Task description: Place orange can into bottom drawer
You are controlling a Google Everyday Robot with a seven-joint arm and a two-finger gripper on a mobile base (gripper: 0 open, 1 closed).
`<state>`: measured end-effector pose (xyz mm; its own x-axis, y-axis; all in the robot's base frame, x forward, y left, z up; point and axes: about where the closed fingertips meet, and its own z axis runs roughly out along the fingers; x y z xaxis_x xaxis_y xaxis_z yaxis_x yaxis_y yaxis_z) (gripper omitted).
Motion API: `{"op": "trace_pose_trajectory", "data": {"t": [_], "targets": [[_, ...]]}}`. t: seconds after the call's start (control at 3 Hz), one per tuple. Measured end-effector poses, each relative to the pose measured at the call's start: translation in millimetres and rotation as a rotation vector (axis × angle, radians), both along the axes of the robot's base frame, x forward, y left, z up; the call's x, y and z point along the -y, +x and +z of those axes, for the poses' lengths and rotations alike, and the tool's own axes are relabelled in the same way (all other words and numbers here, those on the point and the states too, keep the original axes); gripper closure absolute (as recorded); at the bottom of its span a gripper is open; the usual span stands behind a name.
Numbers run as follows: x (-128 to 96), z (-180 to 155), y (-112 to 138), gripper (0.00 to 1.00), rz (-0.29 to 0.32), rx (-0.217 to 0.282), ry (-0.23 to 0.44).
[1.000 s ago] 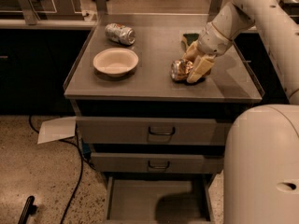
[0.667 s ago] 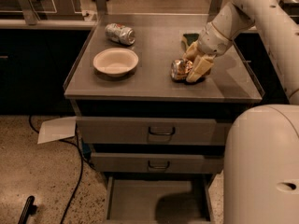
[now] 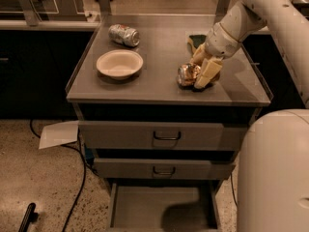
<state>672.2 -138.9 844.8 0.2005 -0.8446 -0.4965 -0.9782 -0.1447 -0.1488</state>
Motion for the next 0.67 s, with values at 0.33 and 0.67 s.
{"op": "trace_pose_trajectory", "data": {"t": [0.33, 0.67], "targets": [[7.5, 5.2, -28.4, 1.0, -0.092, -0.052, 0.002], [14.3, 23.8, -65.3, 1.0, -0.225, -0.053, 0.043]]}}
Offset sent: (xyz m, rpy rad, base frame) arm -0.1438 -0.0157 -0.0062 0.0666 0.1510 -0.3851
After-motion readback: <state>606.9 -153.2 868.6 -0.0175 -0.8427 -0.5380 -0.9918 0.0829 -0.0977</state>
